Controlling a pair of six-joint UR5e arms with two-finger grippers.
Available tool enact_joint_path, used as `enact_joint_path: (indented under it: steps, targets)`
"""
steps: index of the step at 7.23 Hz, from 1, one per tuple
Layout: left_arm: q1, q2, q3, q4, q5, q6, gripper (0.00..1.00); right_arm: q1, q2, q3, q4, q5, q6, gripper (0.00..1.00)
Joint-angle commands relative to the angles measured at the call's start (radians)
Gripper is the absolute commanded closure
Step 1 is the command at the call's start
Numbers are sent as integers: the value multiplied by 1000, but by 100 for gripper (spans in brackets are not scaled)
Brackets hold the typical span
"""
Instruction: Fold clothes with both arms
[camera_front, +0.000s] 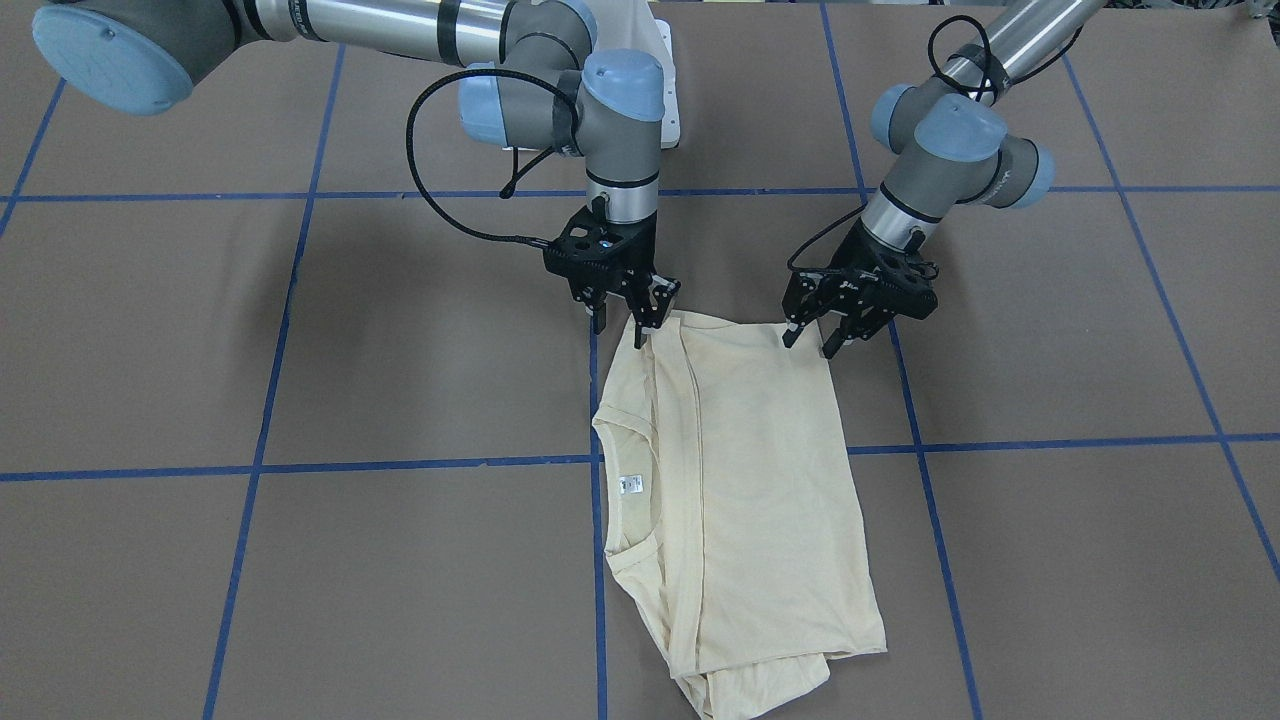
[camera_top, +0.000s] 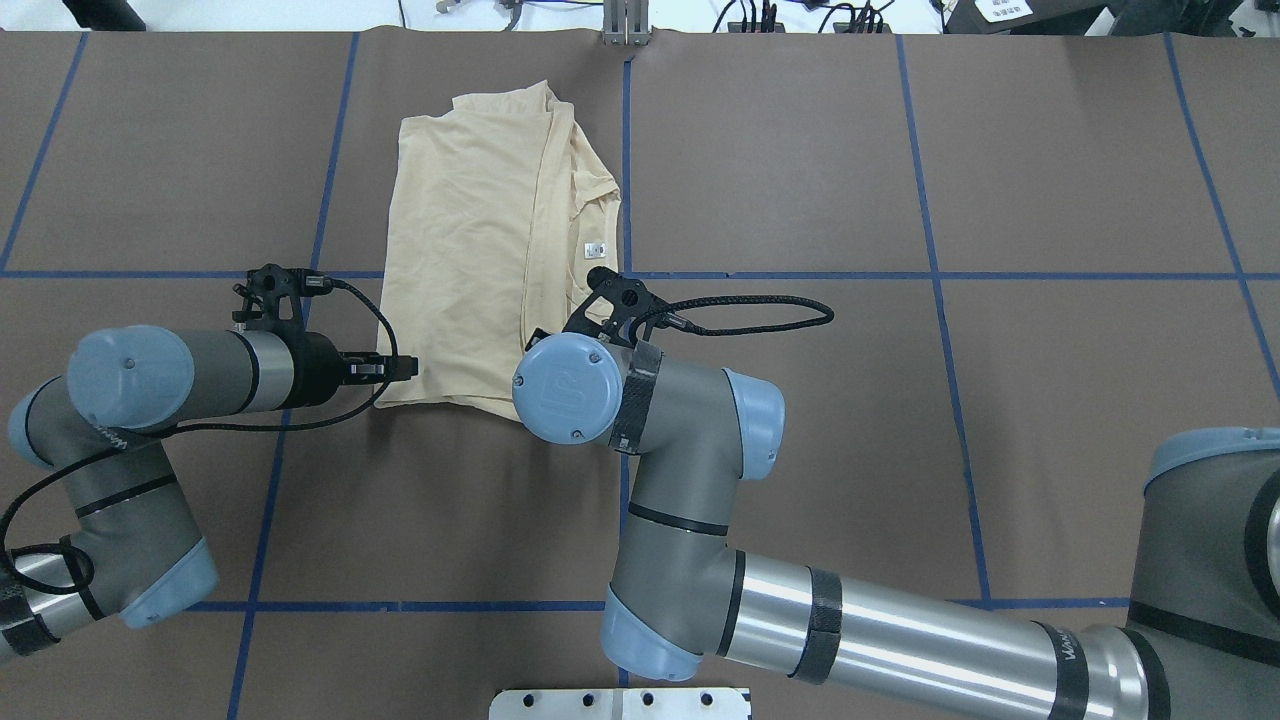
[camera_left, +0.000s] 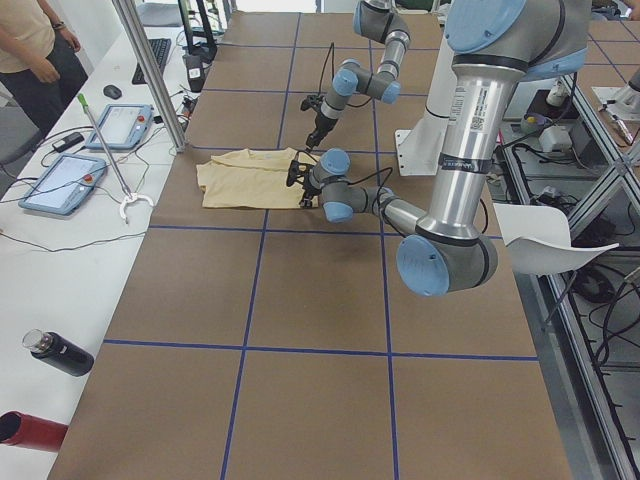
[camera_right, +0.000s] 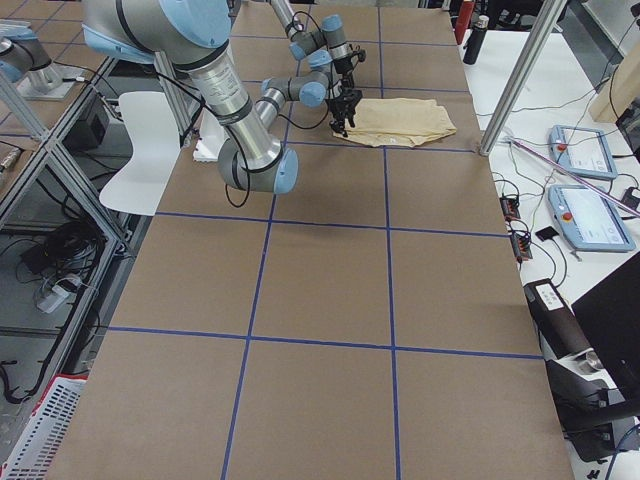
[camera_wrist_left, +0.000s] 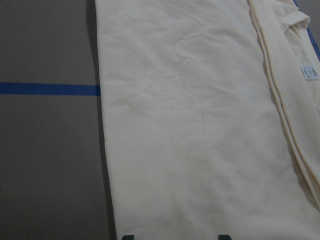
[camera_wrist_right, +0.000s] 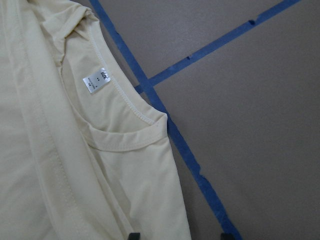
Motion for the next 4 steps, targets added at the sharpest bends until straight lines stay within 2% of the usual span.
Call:
enact_joint_path:
  steps: [1,3,4]
  targets:
    - [2,16,-7,6,-3,-5,36,0,0,2,-2,-2,-1,38]
    - [13,16,-91,141,-5,-8,36,-1,-1,3,-2,-2,-1,38]
    - [20,17,-90,148,-2,-8,37,-1,-3,3,-2,-2,-1,38]
